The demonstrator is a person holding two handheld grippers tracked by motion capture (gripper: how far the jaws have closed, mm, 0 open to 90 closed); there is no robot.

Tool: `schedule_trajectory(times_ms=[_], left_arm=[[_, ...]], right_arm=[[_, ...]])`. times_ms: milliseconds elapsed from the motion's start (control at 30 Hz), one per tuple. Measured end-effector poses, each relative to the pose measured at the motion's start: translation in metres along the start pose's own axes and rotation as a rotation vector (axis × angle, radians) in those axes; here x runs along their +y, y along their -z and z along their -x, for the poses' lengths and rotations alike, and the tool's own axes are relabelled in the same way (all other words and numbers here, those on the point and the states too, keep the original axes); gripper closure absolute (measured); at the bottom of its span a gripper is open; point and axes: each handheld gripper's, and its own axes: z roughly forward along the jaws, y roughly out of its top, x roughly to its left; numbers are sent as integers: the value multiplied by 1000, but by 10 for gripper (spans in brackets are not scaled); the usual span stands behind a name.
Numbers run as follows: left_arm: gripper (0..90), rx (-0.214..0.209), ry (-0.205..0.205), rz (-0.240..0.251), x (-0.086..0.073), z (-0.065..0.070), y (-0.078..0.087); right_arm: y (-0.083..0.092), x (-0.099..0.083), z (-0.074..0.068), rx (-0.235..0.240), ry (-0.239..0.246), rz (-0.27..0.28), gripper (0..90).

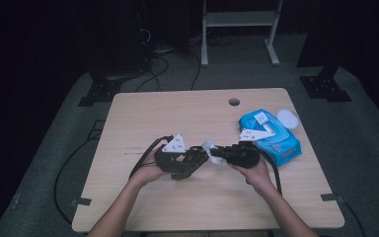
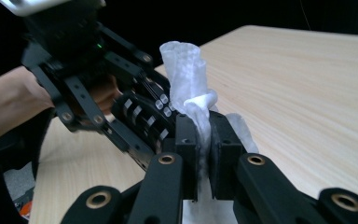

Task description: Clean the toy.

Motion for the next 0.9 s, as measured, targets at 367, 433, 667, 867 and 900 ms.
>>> schedule_trajectory(times_ms=[367,433,667,867,900], left_arm=[[572,-5,3,3,1,0,-3],[571,-1,-9,-8,3,1,-4],[572,-4,-9,-4,4,1,-6],[571,-15,4,-14,2,-1,-12],[571,-21,6,-24,2,-2,-15]], right_arm=[[0,-6,4,-8,-15,-27,832],[2,0,0,-5,4,-17,832],[2,6,-5,20,16,-2,832],[2,-7,7,-23,-12,-59,832],[3,-7,8,-28,-15,-61,832]])
